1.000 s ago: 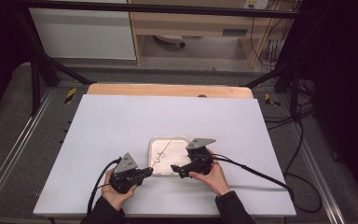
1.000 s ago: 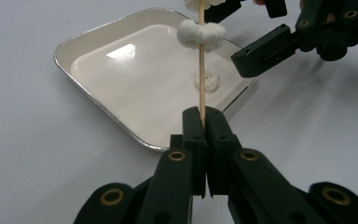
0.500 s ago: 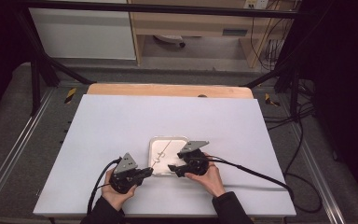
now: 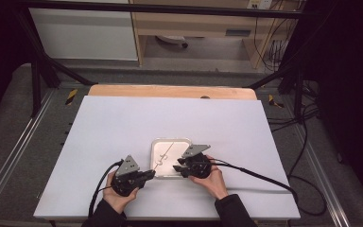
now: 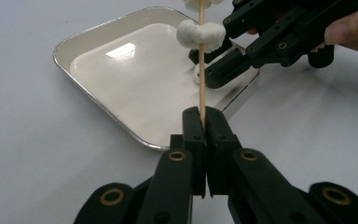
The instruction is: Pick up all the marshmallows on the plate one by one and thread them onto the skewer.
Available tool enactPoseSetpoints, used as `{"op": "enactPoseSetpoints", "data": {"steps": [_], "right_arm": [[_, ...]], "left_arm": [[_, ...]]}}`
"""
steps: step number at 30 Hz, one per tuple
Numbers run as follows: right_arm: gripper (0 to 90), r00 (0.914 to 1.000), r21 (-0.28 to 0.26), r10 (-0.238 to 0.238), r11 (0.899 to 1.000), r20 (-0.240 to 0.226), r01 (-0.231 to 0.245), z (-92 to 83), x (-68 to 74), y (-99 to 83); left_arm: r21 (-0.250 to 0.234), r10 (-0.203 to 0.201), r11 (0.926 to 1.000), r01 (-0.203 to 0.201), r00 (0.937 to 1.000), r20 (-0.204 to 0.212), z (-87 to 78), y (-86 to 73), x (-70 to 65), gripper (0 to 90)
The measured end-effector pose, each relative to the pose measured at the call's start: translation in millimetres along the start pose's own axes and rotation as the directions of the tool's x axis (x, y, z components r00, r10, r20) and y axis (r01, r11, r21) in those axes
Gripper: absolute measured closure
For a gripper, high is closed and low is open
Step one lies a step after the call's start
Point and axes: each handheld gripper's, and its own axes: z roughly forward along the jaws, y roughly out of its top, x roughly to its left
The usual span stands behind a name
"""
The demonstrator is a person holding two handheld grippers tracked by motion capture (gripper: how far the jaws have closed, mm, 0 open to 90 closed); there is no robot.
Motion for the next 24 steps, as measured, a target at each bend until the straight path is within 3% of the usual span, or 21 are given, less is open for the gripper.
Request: {"op": "enactPoseSetpoints", "data": {"steps": [11, 18, 24], "right_arm": [[71.6, 0.9999, -0.006, 0.015, 1.000, 0.000, -0.015, -3.4, -0.7, 1.5], [71.8, 0.9978, -0.048, 0.063, 0.997, -0.021, -0.064, -20.0, -5.1, 8.1], [72.1, 0.9917, -0.100, 0.122, 0.987, -0.041, -0.125, -38.2, -15.9, 9.0]], "left_arm": [[0.000, 0.003, 1.0000, -0.003, 1.0000, 0.002, 0.5, -0.2, -1.3, 88.0], [0.000, 0.007, 1.0000, -0.007, 1.0000, 0.003, 0.7, -0.2, -1.8, 88.0], [0.002, 0.010, 0.9999, -0.010, 0.9999, 0.004, 1.0, -0.3, -2.6, 88.0]]}}
